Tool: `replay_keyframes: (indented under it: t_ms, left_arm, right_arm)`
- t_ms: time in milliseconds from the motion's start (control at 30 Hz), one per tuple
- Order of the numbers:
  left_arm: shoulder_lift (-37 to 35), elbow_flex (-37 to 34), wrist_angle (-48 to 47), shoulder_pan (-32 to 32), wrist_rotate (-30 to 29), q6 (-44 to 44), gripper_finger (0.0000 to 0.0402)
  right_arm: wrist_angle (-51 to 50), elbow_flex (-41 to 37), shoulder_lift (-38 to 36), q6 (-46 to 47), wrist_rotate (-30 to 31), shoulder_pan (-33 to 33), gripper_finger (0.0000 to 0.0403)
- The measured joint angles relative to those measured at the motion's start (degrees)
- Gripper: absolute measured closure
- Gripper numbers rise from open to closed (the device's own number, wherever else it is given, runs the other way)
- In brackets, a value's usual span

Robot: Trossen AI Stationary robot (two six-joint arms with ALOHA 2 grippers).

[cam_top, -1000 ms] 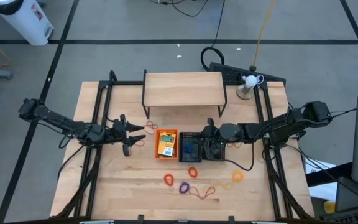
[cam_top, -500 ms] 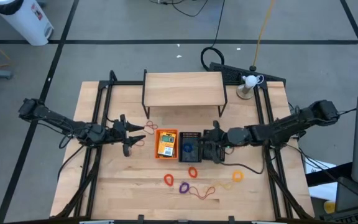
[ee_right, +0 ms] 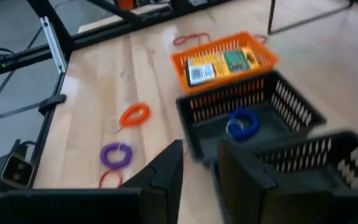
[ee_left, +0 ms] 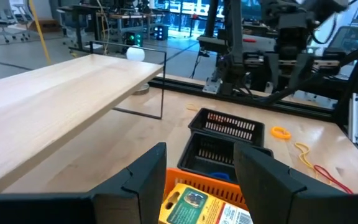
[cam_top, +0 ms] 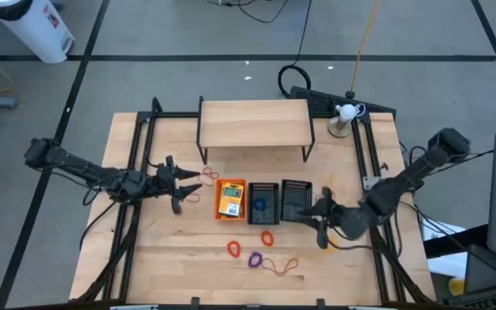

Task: Pick & Place Office Desk Supplies
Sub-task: Put the yellow spring keychain into the left black bin

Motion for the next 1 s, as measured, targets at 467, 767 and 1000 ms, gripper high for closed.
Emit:
replay_keyframes:
  t_ms: [467, 767, 1000]
  left_arm:
    - [-0.01, 0.00, 3.04, 2.83, 7.54, 1.44, 0.0213]
    - [0.00, 0.00, 3.03, 2.87, 7.91, 0.40, 0.0213]
    - [0.00, 0.00, 5.20, 2.87, 7.93, 0.72, 0.0213]
  right_arm:
    - [-9.62, 0.00, 2.25, 21.26, 11.45, 19.95, 0.0314]
    - [-9.66, 0.00, 8.92, 39.29, 9.73, 26.81, 0.0314]
    - [-13.26, 0.02, 12.28, 55.82, -0.59, 25.38, 0.0314]
